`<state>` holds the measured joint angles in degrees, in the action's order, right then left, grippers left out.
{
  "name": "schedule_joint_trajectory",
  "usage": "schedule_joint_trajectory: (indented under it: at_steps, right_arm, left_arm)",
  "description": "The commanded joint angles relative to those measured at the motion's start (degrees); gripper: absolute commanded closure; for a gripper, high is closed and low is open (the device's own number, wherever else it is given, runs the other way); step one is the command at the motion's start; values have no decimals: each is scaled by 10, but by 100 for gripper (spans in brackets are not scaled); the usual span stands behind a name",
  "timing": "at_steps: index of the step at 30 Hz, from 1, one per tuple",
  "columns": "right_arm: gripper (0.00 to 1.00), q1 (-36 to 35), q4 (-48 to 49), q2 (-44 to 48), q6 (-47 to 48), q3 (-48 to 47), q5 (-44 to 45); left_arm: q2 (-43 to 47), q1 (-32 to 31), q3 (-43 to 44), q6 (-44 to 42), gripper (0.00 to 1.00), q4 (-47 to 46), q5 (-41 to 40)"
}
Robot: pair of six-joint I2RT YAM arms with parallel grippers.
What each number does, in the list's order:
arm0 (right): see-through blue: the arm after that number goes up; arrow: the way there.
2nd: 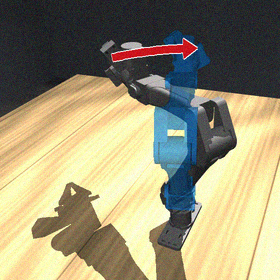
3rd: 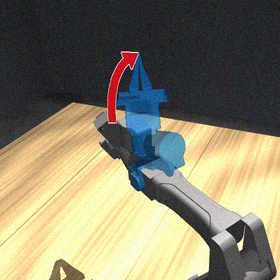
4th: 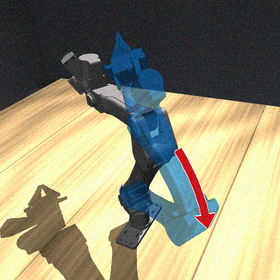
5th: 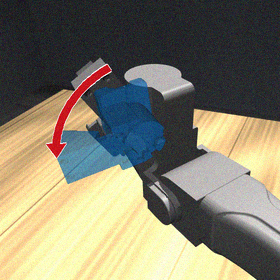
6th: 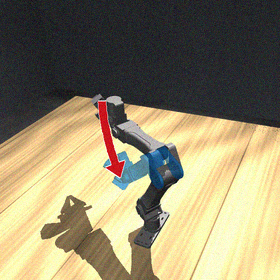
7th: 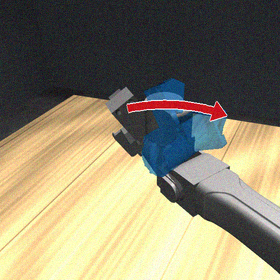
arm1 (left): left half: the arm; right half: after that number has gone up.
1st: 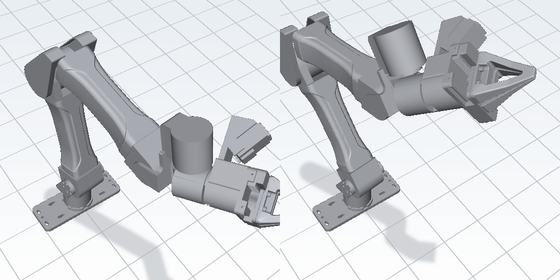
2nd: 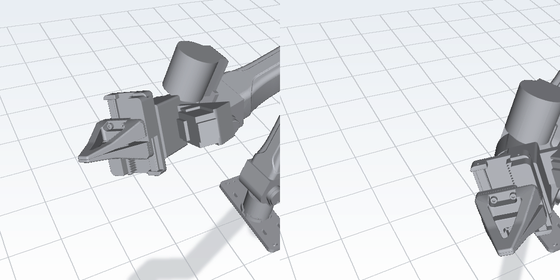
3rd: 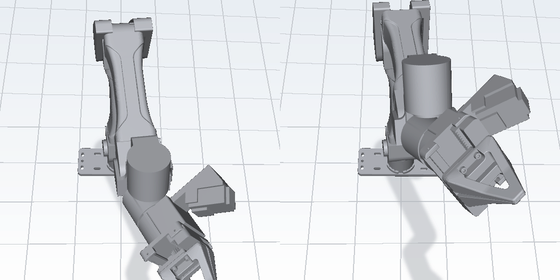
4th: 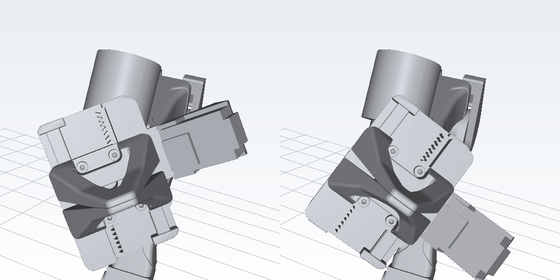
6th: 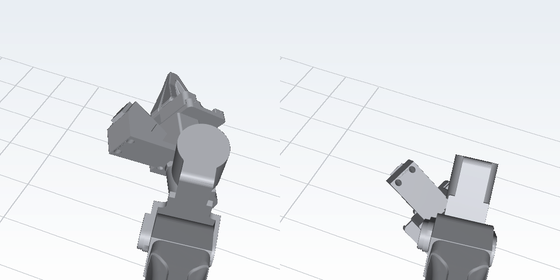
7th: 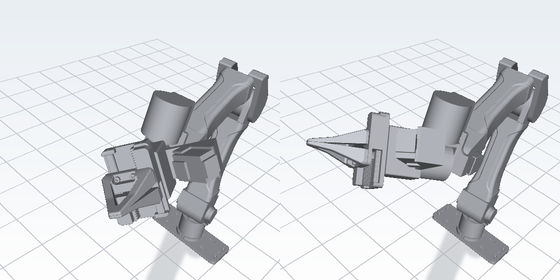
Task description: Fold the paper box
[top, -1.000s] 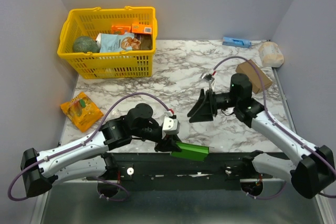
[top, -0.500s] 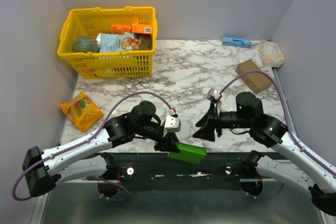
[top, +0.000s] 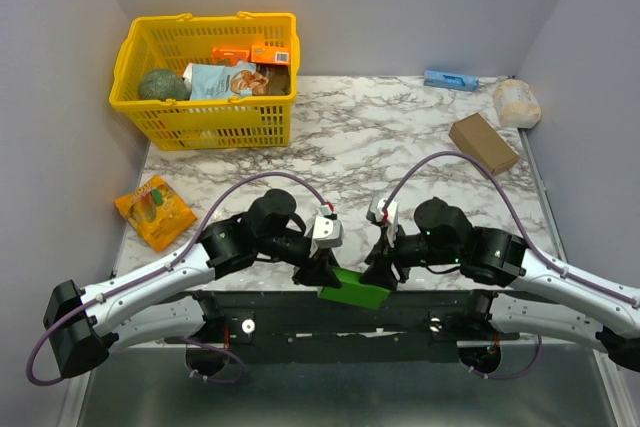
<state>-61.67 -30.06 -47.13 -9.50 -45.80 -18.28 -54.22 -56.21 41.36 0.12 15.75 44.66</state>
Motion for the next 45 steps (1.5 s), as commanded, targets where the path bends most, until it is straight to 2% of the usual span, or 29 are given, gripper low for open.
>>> schedule_joint_trajectory:
  at_steps: [1,10,13,14,18,20,22,24,26,27,28,30,37,42,45]
  right_arm:
    - [47,-19,-12,-6,15,-17,61]
    - [66,-49,-18,-16,21,-30,112]
    - [75,-64,-19,-27,27,-33,127]
    - [82,-72,-20,-30,31,-34,132]
    - [93,-79,-16,-53,45,-25,157]
    - [98,-80,-3,-70,53,-11,179]
    - [100,-80,16,-86,57,6,224]
    - [100,-80,26,-112,59,5,242]
    - [100,-80,47,-125,61,13,260]
    - [100,-80,53,-143,62,15,265]
    - [100,-80,55,-151,64,14,267]
    - [100,-80,57,-180,64,13,266]
    - [100,-80,65,-226,84,12,255]
    - [100,-80,76,-224,89,20,240]
    - [100,-80,90,-221,106,27,235]
  left_arm:
    - [4,5,6,2,78,-1,18]
    - [2,6,6,3,78,-2,18]
    - [-3,7,5,8,78,-4,8]
    - [-5,7,5,11,78,-4,-2]
    - [-19,14,6,28,78,-3,-94]
    - [-31,18,4,35,71,-5,-149]
    - [-42,21,0,28,67,-11,-171]
    - [-53,21,-4,24,56,-14,-202]
    - [-75,22,-3,23,50,-12,-212]
    - [-83,22,-1,24,33,-9,-229]
    - [-95,22,1,27,25,1,-244]
    - [-100,24,6,31,16,14,-292]
    - [-35,56,-15,65,11,18,-324]
    - [23,63,-54,192,12,-12,-394]
    - [79,64,-109,259,13,-83,-474]
